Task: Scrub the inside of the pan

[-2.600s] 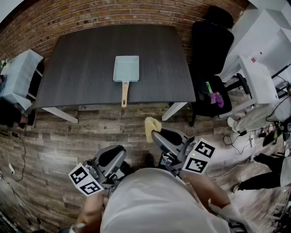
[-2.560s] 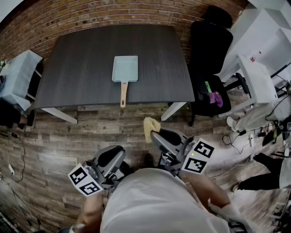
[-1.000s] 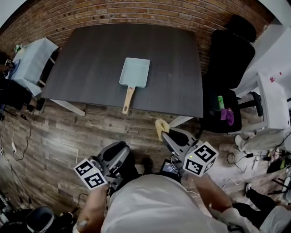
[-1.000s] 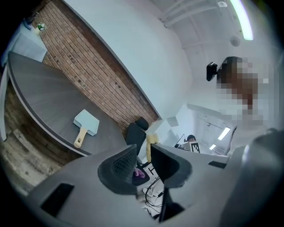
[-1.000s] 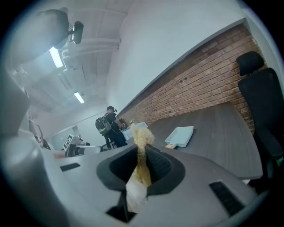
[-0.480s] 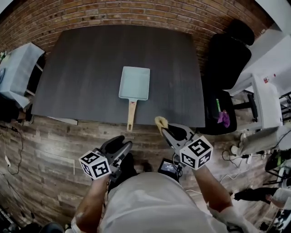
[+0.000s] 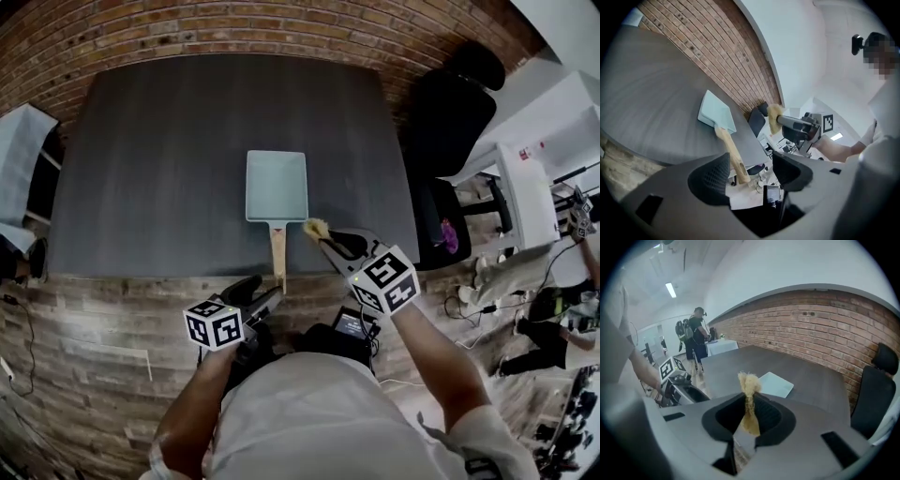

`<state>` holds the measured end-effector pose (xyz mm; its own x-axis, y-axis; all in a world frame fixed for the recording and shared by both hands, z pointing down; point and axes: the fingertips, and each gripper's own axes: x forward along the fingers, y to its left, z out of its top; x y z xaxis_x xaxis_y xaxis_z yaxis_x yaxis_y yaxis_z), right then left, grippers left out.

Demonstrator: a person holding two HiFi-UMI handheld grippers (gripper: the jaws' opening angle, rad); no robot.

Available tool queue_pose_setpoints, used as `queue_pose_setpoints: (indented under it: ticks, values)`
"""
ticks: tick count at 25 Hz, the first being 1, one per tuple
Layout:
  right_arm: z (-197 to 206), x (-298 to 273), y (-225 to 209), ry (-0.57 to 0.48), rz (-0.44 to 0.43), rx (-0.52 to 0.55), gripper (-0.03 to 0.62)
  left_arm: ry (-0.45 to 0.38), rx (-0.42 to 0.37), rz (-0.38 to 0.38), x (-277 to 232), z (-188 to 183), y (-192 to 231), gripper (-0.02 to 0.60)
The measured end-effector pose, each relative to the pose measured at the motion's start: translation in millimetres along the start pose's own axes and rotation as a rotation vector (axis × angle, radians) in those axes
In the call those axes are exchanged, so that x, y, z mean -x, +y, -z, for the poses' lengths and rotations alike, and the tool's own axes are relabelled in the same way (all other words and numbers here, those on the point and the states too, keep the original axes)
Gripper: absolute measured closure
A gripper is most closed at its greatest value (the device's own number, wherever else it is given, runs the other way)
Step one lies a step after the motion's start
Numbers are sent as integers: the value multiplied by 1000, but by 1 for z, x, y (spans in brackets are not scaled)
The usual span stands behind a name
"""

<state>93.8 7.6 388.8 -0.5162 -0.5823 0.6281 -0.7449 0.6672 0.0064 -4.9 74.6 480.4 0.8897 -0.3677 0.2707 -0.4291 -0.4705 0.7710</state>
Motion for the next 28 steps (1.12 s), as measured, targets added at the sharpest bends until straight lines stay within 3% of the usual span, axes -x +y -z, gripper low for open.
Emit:
queue_pose_setpoints:
  ticks: [11, 24, 28]
  values:
    - [-25, -82, -41, 166, 83, 348, 533, 152, 28, 45, -34, 16, 14, 288]
    - [-48, -209, -90, 267, 130, 720, 533, 178, 154, 22, -69, 18, 34, 291]
    - [-48, -241, -94, 290, 140, 793, 533, 179, 177, 38, -75, 19, 35, 389]
